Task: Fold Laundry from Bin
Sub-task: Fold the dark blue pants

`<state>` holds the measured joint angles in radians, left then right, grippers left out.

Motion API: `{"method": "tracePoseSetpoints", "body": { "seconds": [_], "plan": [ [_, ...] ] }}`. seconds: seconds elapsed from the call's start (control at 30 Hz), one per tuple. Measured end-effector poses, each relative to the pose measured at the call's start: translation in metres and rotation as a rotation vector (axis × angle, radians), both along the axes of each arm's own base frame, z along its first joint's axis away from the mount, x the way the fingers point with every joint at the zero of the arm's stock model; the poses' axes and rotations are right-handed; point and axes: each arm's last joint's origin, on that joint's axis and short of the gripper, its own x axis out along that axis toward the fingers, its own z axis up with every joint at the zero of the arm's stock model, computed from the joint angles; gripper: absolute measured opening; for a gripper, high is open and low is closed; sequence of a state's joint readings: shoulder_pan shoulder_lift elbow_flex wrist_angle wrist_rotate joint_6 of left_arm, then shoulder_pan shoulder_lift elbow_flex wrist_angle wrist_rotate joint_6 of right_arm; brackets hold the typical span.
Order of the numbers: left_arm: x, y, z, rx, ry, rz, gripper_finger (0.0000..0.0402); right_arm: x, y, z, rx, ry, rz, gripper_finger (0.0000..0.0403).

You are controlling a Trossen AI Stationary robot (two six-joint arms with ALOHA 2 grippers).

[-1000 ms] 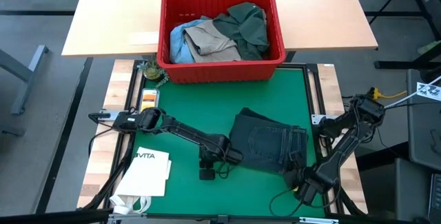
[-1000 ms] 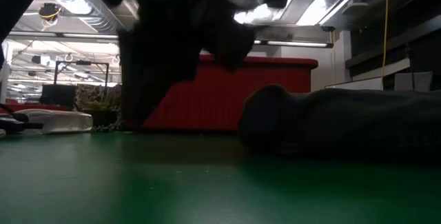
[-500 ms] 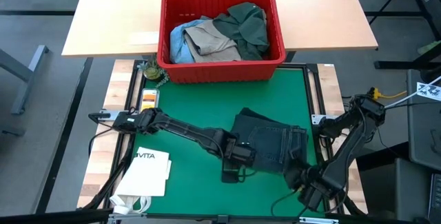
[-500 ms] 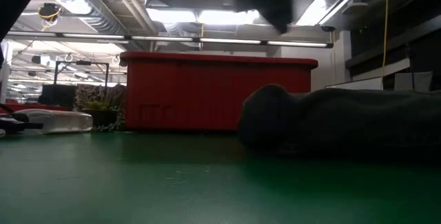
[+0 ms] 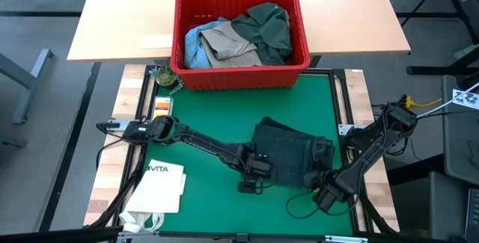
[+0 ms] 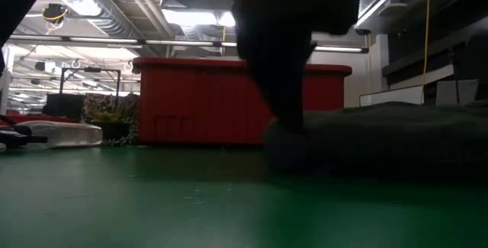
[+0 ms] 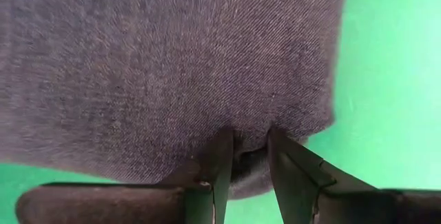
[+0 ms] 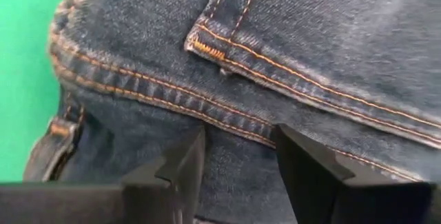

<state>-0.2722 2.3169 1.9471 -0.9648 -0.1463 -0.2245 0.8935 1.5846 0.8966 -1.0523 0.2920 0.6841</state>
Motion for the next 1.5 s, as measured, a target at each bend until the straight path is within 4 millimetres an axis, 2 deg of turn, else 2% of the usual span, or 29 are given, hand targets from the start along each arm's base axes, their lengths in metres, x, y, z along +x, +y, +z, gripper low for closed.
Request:
{"method": "tracePoseSetpoints", "body": {
  "seconds": [0.1,0.2,0.4,0.57,0.8,0.9,1.0,1.1,1.27,1.37,1.5],
  "plan": [
    [-0.005,0.001,-0.017,0.004,0.004,0.000,0.0092,-0.002,-0.003,-0.012,0.033,-0.013,0.000,0.0179],
    [-0.008,0.002,-0.026,0.006,0.011,-0.001,0.0092,-0.004,-0.004,-0.015,0.038,-0.006,0.000,0.0179],
    [-0.006,0.000,-0.022,0.003,0.019,-0.003,0.0091,-0.003,-0.002,-0.011,0.039,0.014,0.002,0.0179],
    [0.003,-0.004,0.010,-0.001,0.007,-0.037,0.0091,0.001,0.005,0.016,0.013,0.071,0.003,0.0179],
    [0.016,-0.003,0.078,0.057,-0.170,-0.091,0.0091,0.006,0.008,0.063,-0.106,0.085,0.063,0.0179],
    [0.022,0.004,0.093,0.126,-0.254,-0.088,0.0091,0.005,0.004,0.073,-0.196,0.063,0.056,0.0179],
    [0.028,0.014,0.098,0.146,-0.306,-0.063,0.0091,0.003,-0.002,0.074,-0.271,0.048,0.042,0.0179],
    [0.033,0.029,0.094,0.145,-0.316,-0.032,0.0091,0.003,-0.006,0.068,-0.294,0.049,0.026,0.0179],
    [0.040,0.057,0.073,0.149,-0.294,0.021,0.0091,0.006,-0.025,0.046,-0.351,0.081,-0.027,0.0179],
    [0.042,0.074,0.053,0.153,-0.279,0.053,0.0091,0.005,-0.040,0.027,-0.366,0.132,-0.080,0.0179],
    [0.035,0.100,0.016,0.167,-0.185,0.094,0.0091,-0.001,-0.057,-0.001,-0.316,0.203,-0.155,0.0179]
  ]
}}
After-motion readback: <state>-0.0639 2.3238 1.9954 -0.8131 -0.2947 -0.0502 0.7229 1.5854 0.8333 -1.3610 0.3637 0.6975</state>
